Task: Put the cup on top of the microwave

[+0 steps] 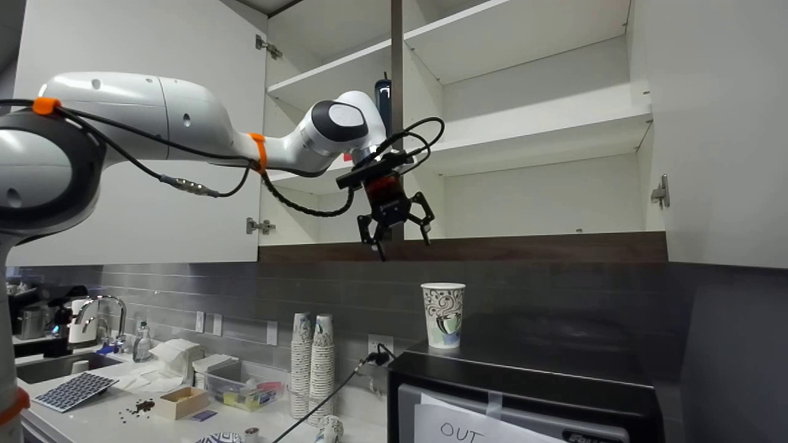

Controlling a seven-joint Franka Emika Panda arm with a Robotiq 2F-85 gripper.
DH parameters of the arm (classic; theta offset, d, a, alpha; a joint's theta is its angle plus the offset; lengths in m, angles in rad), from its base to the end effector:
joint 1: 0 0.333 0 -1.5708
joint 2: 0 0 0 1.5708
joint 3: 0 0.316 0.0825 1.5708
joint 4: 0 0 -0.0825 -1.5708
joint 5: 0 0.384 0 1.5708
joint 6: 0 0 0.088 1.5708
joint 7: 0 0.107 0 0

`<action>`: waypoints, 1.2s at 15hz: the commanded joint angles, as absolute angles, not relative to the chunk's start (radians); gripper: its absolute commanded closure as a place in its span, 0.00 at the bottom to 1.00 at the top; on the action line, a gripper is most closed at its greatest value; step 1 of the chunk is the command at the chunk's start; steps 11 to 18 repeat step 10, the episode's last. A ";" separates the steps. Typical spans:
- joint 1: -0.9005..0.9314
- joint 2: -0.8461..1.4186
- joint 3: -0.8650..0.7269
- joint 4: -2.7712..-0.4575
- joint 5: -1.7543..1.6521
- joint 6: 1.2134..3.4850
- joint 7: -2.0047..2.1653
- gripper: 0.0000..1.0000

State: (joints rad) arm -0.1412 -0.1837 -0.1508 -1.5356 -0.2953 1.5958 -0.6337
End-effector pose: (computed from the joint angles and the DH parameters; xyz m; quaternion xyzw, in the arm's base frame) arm 0.4590 -0.1803 0.7425 0.9720 0.1530 0.0474 0.1721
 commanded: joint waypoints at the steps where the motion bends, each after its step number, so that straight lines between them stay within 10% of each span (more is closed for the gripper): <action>1: -0.127 -0.251 -0.152 -1.590 -0.278 1.564 -0.567 0.00; 18: -0.117 -0.255 -0.163 -1.570 -0.294 1.575 -0.551 0.00</action>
